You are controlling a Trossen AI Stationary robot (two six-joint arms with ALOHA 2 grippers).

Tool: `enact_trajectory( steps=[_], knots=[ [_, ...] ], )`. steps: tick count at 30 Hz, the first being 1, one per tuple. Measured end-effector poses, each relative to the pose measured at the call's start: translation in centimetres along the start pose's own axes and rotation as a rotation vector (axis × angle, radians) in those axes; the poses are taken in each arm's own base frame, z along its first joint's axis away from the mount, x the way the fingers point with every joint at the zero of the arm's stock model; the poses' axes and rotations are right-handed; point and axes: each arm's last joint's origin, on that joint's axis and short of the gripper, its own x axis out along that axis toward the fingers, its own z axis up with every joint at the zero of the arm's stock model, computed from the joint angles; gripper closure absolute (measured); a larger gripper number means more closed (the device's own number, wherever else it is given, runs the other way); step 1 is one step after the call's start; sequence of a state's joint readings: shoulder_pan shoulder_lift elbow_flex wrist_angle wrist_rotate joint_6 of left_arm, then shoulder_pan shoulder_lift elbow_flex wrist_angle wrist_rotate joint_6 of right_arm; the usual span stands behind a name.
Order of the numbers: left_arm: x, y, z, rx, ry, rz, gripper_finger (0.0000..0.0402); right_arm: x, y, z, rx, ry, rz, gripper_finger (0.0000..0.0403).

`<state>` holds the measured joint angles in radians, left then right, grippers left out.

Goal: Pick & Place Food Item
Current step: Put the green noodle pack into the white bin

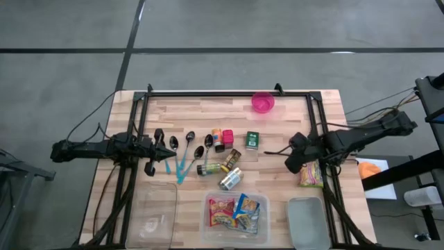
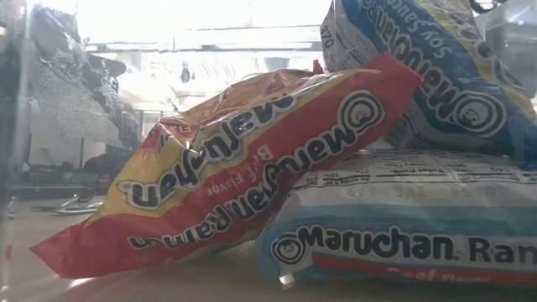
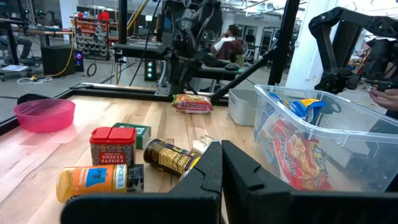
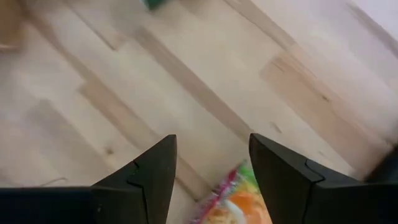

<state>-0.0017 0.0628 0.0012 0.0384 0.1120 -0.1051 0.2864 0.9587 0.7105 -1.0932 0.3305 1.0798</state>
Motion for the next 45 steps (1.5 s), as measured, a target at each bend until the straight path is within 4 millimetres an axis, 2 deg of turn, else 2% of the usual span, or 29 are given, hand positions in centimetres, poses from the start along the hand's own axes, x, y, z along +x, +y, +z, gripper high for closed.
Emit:
enact_trajectory(
  steps=[10,18,31,39,45],
  knots=[
    [0.0,0.0,0.0,0.000,0.000,0.000,0.0401,2.3,0.0,0.3,-0.014,0.170,-0.168,0.0204],
    [0.0,0.0,0.0,0.000,0.000,0.000,0.0401,3.6,0.5,0.2,-0.041,0.242,-0.228,0.0204],
    [0.0,0.0,0.0,0.000,0.000,0.000,0.0401,5.2,1.1,-0.5,-0.092,0.393,-0.231,0.0204],
    [0.0,0.0,0.0,0.000,0.000,0.000,0.0401,6.9,0.7,-1.5,-0.090,0.437,-0.211,0.0204],
    [0.0,0.0,0.0,0.000,0.000,0.000,0.0401,7.4,0.4,-2.0,-0.088,0.442,-0.204,0.0204]
  ],
)
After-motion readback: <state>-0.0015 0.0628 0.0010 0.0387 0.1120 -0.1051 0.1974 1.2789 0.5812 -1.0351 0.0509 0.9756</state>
